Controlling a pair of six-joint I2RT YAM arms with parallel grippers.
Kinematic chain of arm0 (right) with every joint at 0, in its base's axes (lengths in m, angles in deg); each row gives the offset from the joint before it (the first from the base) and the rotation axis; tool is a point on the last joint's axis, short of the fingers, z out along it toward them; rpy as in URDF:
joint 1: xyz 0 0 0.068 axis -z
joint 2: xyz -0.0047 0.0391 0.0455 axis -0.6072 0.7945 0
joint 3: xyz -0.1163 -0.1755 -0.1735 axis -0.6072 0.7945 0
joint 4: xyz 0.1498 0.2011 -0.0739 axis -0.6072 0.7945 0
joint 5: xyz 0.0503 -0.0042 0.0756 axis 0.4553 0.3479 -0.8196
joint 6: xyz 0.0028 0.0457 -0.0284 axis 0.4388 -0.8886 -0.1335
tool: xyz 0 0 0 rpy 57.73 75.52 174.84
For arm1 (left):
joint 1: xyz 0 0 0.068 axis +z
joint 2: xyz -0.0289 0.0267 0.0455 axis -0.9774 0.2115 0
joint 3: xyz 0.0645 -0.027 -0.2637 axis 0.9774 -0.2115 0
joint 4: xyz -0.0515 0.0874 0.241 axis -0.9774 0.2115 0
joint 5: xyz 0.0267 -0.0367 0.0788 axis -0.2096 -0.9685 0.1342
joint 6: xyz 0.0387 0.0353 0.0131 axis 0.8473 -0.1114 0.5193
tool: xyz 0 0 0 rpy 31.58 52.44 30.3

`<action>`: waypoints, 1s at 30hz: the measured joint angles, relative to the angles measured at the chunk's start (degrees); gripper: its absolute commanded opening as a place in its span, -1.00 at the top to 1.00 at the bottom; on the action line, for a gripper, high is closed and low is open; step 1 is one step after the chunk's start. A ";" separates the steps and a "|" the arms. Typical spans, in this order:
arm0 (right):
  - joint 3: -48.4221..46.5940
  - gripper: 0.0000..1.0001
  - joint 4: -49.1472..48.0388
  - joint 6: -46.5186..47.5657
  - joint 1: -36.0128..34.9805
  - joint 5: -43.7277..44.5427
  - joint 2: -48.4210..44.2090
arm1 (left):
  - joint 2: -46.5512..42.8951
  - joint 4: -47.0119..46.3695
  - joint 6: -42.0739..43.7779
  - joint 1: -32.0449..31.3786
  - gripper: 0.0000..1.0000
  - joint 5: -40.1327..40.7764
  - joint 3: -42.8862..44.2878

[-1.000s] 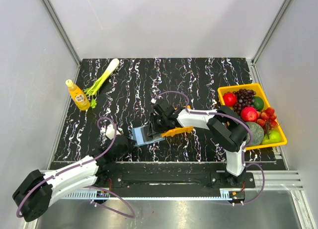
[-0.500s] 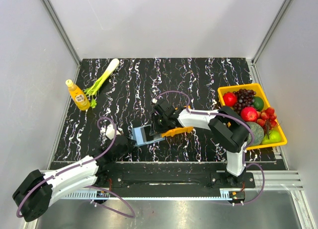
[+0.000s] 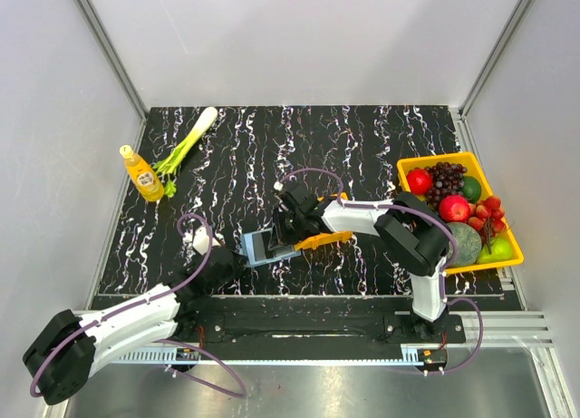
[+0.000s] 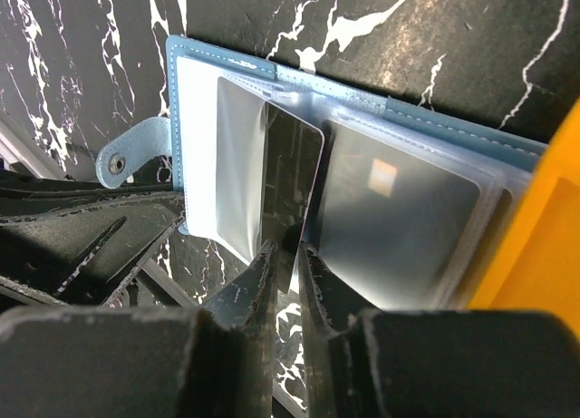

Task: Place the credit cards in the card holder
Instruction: Insert the credit card into the card holder.

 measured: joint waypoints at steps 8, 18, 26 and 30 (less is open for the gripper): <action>-0.07 0.61 -1.55 1.09 0.02 -1.66 1.18 | 0.02 0.00 0.00 0.00 1.00 0.02 0.00; -0.33 0.53 -3.19 3.54 0.02 -4.09 1.55 | 0.28 -0.04 0.00 0.00 1.00 0.02 0.00; -0.11 0.42 -6.38 2.60 0.04 -6.01 1.70 | 0.70 -0.46 0.00 0.00 1.00 0.07 0.00; 0.09 0.41 -7.19 1.97 0.04 -6.54 2.05 | 0.66 -0.46 0.00 0.00 1.00 0.11 0.00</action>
